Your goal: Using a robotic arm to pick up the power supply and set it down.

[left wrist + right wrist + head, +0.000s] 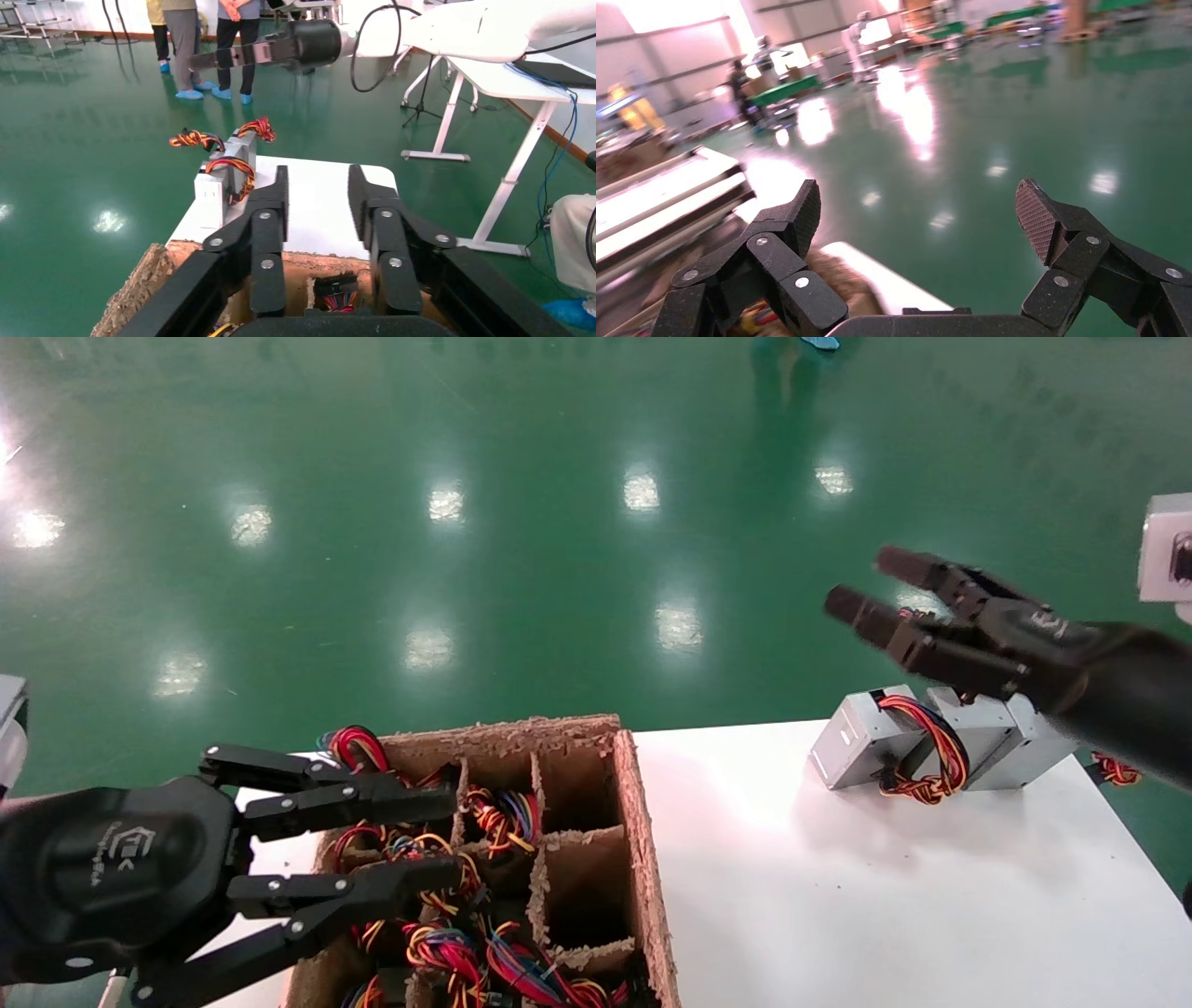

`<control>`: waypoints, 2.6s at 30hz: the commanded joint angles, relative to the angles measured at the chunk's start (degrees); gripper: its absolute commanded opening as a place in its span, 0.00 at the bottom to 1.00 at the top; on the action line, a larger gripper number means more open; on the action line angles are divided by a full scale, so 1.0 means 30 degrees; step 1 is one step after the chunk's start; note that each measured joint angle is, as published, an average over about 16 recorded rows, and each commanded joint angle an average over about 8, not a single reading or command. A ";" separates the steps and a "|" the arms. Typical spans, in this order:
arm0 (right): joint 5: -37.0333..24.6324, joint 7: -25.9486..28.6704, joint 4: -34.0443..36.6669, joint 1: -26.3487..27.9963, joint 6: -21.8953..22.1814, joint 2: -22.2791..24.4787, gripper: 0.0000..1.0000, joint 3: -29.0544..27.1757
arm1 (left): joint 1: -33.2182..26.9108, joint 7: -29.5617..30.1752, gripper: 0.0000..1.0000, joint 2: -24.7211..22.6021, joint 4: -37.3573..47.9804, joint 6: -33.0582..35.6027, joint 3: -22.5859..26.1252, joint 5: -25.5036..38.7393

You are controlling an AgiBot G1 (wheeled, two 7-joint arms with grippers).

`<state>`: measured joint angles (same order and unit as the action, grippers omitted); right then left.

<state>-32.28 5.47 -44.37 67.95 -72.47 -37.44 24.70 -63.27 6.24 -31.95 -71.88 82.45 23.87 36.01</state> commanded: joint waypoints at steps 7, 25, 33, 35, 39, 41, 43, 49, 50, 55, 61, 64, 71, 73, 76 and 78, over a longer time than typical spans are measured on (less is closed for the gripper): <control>-0.1063 0.0586 -0.3242 -0.0709 -0.1468 0.0269 1.00 -0.0963 | 0.0000 0.0000 1.00 0.0000 0.0000 0.0000 0.0000 0.0000; -0.3253 0.1780 -0.9969 -0.2173 -0.4521 0.0824 1.00 -0.2948 | 0.0002 -0.0001 1.00 0.0001 0.0003 -0.0004 -0.0001 -0.0003; -0.3423 0.1833 -1.0331 -0.2275 -0.4702 0.0869 1.00 -0.3091 | 0.0004 -0.0001 1.00 0.0001 0.0006 -0.0008 -0.0001 -0.0005; -0.3399 0.1823 -1.0232 -0.2254 -0.4654 0.0863 1.00 -0.3067 | 0.0003 -0.0001 1.00 0.0001 0.0006 -0.0008 -0.0001 -0.0005; -0.3340 0.1802 -1.0075 -0.2218 -0.4577 0.0848 1.00 -0.3015 | 0.0003 -0.0001 1.00 0.0001 0.0006 -0.0008 -0.0001 -0.0005; -0.3313 0.1794 -1.0012 -0.2204 -0.4547 0.0842 1.00 -0.2993 | 0.0003 -0.0001 1.00 0.0001 0.0006 -0.0008 -0.0001 -0.0005; -0.3291 0.1788 -0.9959 -0.2193 -0.4520 0.0837 1.00 -0.2975 | 0.0003 -0.0001 1.00 0.0001 0.0006 -0.0008 -0.0001 -0.0005; -0.3249 0.1777 -0.9846 -0.2165 -0.4463 0.0828 1.00 -0.2936 | 0.0003 -0.0001 1.00 0.0001 0.0006 -0.0008 -0.0001 -0.0005; -0.3243 0.1776 -0.9832 -0.2161 -0.4456 0.0827 1.00 -0.2931 | 0.0003 -0.0001 1.00 0.0001 0.0006 -0.0008 -0.0001 -0.0005; -0.3217 0.1772 -0.9777 -0.2149 -0.4431 0.0821 1.00 -0.2912 | 0.0003 -0.0001 1.00 0.0001 0.0006 -0.0008 -0.0001 -0.0006; -0.3200 0.1765 -0.9736 -0.2142 -0.4411 0.0814 1.00 -0.2902 | 0.0003 -0.0001 1.00 0.0001 0.0006 -0.0008 -0.0001 -0.0006; -0.3196 0.1762 -0.9721 -0.2138 -0.4405 0.0810 1.00 -0.2898 | 0.0003 -0.0001 1.00 0.0001 0.0006 -0.0008 -0.0001 -0.0006; -0.3188 0.1754 -0.9699 -0.2130 -0.4394 0.0804 1.00 -0.2887 | 0.0003 -0.0001 1.00 0.0001 0.0006 -0.0008 -0.0001 -0.0006; -0.3185 0.1752 -0.9696 -0.2128 -0.4391 0.0804 1.00 -0.2884 | 0.0003 -0.0001 1.00 0.0001 0.0006 -0.0008 -0.0001 -0.0006; -0.3181 0.1750 -0.9692 -0.2125 -0.4388 0.0804 1.00 -0.2880 | 0.0003 -0.0001 1.00 0.0001 0.0006 -0.0008 -0.0001 -0.0006; -0.3180 0.1749 -0.9691 -0.2124 -0.4387 0.0804 1.00 -0.2878 | 0.0003 -0.0001 1.00 0.0001 0.0006 -0.0008 -0.0001 -0.0006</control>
<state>-41.83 10.72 -73.45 61.57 -85.63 -35.03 16.05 -63.26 6.23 -31.95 -71.87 82.43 23.87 36.00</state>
